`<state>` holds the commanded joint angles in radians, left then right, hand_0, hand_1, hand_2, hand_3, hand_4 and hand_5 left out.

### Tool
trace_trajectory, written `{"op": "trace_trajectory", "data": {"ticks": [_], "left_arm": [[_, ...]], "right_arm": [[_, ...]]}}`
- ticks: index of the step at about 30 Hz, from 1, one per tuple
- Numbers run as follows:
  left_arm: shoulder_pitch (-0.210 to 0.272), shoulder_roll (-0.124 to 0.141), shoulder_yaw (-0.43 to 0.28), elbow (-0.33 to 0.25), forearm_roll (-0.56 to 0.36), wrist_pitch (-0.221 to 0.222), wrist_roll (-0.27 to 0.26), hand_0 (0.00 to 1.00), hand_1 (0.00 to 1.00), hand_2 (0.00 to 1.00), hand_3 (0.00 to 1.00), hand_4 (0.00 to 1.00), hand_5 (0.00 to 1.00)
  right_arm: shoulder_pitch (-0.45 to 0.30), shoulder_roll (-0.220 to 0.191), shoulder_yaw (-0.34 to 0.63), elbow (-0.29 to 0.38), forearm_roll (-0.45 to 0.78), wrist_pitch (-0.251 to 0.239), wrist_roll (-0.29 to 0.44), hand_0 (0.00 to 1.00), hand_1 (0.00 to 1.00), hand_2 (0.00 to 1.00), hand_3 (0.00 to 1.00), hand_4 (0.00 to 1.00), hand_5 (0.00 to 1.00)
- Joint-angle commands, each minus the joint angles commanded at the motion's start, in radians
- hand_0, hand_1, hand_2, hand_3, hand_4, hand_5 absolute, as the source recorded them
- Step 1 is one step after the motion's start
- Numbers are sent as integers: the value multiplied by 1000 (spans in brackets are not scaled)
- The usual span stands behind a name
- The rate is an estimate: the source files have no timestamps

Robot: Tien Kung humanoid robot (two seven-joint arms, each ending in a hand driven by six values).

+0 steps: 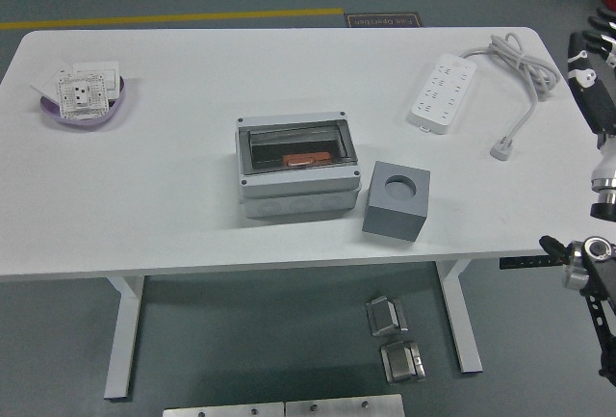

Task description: Pick up the cylinder from the cube,place it in the box,flap close box

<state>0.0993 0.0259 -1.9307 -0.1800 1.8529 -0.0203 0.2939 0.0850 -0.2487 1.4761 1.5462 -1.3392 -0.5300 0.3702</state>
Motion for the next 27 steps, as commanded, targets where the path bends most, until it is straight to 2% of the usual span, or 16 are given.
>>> {"op": "trace_trajectory", "data": {"ticks": [27], "left_arm": [[9, 2, -71, 0, 77, -6, -6, 665, 675, 573, 670, 471, 54]], "right_arm": [[4, -18, -5, 8, 12, -9, 17, 673, 650, 696, 690, 740, 439]]}}
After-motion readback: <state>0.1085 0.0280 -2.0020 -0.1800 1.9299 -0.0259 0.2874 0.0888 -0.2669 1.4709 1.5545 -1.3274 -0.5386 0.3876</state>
